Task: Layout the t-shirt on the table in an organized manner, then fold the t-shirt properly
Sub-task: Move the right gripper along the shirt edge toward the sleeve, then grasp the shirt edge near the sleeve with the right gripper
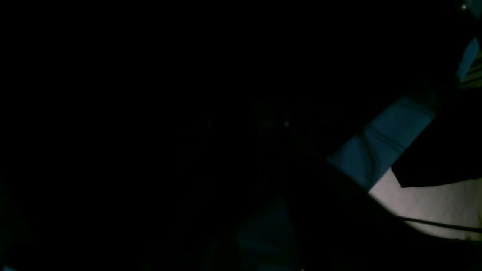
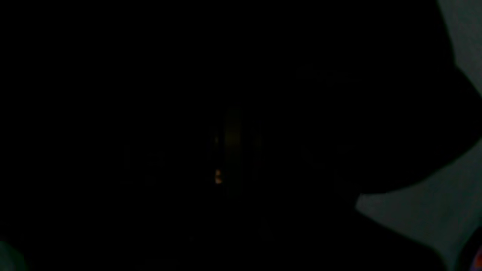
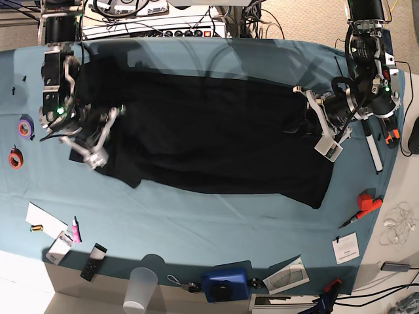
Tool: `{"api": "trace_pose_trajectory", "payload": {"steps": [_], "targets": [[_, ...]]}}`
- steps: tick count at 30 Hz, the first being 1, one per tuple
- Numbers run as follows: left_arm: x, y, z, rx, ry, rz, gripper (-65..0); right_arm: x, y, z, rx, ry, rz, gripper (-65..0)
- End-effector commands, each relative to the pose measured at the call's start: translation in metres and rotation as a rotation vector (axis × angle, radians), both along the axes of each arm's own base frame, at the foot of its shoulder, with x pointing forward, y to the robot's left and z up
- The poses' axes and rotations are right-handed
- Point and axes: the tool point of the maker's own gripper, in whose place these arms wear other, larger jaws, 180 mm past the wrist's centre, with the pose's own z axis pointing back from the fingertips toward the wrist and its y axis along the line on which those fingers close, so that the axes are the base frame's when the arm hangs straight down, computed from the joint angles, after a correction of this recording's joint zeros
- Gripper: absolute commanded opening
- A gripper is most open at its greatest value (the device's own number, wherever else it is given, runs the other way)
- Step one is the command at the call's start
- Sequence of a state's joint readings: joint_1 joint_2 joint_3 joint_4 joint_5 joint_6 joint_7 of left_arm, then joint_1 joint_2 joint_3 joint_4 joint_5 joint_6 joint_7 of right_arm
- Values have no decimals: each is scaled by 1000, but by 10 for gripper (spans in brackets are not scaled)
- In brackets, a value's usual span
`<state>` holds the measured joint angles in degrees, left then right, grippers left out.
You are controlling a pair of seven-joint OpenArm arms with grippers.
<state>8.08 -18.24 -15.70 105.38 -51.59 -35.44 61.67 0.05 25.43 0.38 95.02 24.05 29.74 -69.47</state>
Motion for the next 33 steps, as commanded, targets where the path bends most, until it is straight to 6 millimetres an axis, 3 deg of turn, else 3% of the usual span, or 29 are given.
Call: {"api": "trace_pose_trajectory", "payload": {"steps": [1,4,8,11,16,19,22,25,29,33], "targets": [[6,0,13,-20,-47,1,-512,6,-7,11,-21,-23,1,-569],[6,0,13,-21,-47,2,-512,7,-6,12,-14,-31,2,-453],[6,-1,14,-21,-47,1,-512,14,5,22,76,-60,-22,-451],[6,0,13,-20,-47,1,-512,24,6,46,94,-148,-10,-451],[6,0,13,-20,-47,1,-512,41,-3,105,87,-360,-26,-451],[6,-1,13,-20,-47,1,-512,44,-18,123,71,-424,-70,-451],[6,-1,13,-21,-47,1,-512,46,-43,120,35,-448,-176,-451],[6,-1,13,-19,-49,-3,-512,45,-63,99,6,-397,-244,-446],[6,-1,14,-20,-51,-5,-512,38,-78,64,33,-306,-297,-375],[6,-1,14,-20,-51,-4,-512,45,-82,56,76,-343,-315,-375]]}}
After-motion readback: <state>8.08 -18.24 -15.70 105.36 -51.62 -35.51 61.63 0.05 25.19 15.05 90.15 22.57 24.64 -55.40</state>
